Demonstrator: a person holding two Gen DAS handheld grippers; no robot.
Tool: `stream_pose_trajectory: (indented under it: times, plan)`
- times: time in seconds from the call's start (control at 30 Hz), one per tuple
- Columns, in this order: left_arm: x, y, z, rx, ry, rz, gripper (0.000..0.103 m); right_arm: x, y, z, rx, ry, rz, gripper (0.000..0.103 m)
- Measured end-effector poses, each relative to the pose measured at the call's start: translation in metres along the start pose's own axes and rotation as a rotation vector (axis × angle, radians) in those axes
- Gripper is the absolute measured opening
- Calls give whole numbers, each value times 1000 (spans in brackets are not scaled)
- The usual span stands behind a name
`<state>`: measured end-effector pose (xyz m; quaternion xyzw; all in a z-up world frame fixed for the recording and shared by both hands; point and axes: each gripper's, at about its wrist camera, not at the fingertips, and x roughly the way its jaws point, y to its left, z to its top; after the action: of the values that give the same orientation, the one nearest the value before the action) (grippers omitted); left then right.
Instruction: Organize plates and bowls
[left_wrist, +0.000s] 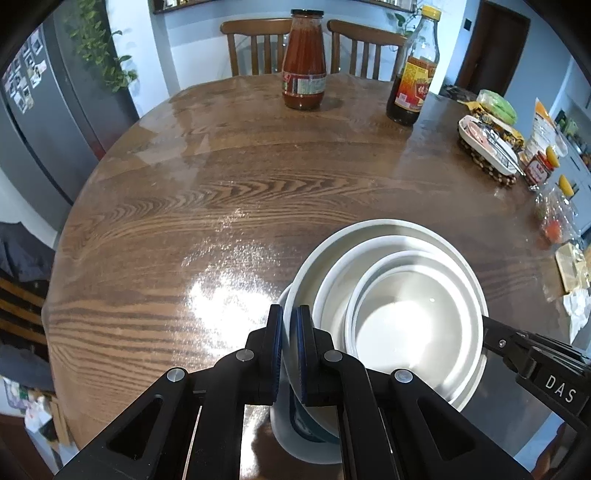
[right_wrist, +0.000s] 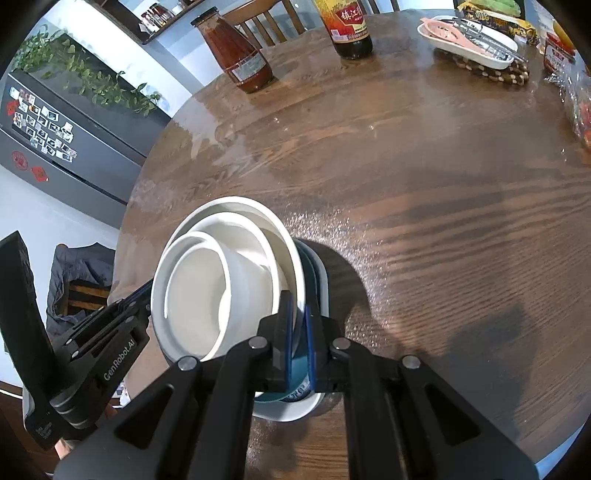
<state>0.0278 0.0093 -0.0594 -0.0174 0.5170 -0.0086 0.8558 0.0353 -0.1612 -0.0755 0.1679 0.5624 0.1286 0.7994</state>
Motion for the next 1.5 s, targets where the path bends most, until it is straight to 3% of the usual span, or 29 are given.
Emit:
stream_pose_trajectory:
  times: [0.73,1.5]
  plan:
    - [17,-13,31,40,-28,-18,3,4,-11,31,1,-47,-43,10]
    - [19,-13,33,43,-31,-19,3,4,-12,34,-6,-47,-57,10]
